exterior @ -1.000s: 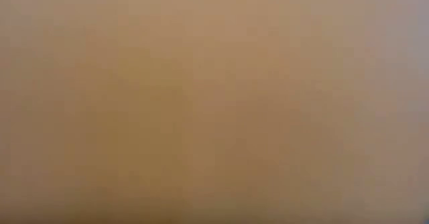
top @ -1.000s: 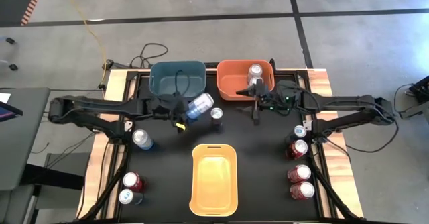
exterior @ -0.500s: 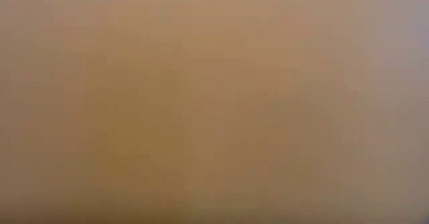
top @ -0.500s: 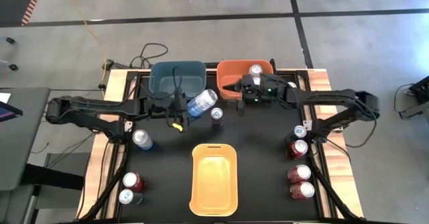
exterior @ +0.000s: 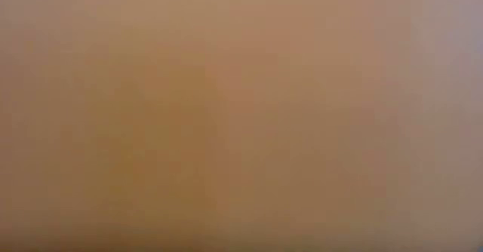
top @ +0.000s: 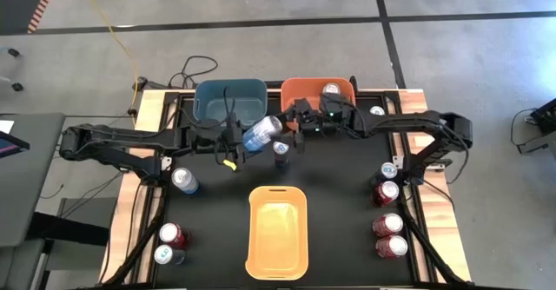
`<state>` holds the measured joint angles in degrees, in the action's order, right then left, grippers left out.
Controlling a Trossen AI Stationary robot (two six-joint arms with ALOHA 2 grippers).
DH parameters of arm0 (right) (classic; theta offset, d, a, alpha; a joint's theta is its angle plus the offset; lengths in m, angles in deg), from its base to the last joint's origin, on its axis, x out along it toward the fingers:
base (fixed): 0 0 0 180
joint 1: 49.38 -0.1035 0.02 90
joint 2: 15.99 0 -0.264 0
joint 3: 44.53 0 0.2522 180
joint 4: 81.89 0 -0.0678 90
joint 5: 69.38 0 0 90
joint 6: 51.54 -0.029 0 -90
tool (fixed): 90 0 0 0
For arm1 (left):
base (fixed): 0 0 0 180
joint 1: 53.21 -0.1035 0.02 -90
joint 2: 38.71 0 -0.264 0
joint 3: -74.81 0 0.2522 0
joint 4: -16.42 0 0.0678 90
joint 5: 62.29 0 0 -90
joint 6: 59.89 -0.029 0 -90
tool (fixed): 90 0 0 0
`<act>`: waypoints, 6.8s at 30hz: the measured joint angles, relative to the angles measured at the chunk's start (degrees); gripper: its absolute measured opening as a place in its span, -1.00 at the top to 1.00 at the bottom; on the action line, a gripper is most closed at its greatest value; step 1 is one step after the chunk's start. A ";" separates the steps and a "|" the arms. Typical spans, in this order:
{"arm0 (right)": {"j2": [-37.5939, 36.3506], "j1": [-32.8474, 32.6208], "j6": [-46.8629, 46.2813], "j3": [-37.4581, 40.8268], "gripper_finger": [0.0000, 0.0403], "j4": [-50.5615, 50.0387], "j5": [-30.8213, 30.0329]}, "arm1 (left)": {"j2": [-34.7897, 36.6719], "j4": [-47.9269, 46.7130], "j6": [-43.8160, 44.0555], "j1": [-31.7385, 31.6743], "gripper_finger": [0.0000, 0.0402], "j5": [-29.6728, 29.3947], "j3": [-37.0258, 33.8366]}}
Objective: Sort soda cans
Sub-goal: Put the blue white soda can into the orange bin
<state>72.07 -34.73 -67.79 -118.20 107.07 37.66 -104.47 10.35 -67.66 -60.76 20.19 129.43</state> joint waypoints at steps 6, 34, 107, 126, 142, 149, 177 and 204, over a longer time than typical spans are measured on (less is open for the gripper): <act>0.44 0.02 0.20 -0.93 -0.79 0.08 -0.08 | 0.04 0.10 -0.10 0.00 -0.48 0.00 0.00; -10.30 6.28 7.59 -0.86 -0.32 -16.41 -6.36 | 0.22 -9.67 4.30 -0.11 -0.64 -9.86 0.13; 1.74 23.54 17.81 -0.93 -0.83 -31.35 -24.70 | 0.20 -16.92 10.95 -0.79 -0.64 -17.28 0.02; -20.30 14.53 12.13 2.18 -0.74 -41.31 -24.68 | 0.17 -32.87 23.33 4.20 -0.64 -17.41 0.00; -38.68 -7.22 0.00 25.40 -0.08 -22.84 -24.60 | 9.24 -45.13 26.66 8.75 -0.26 -21.68 8.39; -39.01 -14.50 -0.44 30.00 -0.08 -19.36 -24.56 | 12.85 -57.75 33.40 10.65 -0.25 -12.56 10.56; -24.40 -16.79 -1.91 34.15 -0.74 -2.79 -24.74 | 13.14 -87.43 53.86 15.37 -0.97 0.23 10.51; -23.25 -16.39 -2.80 34.07 -0.82 2.67 -24.75 | 12.12 -86.72 59.52 20.13 -0.57 4.90 5.83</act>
<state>48.82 -51.12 -70.59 -84.14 109.74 12.91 -92.34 -76.37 -8.14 -40.63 25.09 135.26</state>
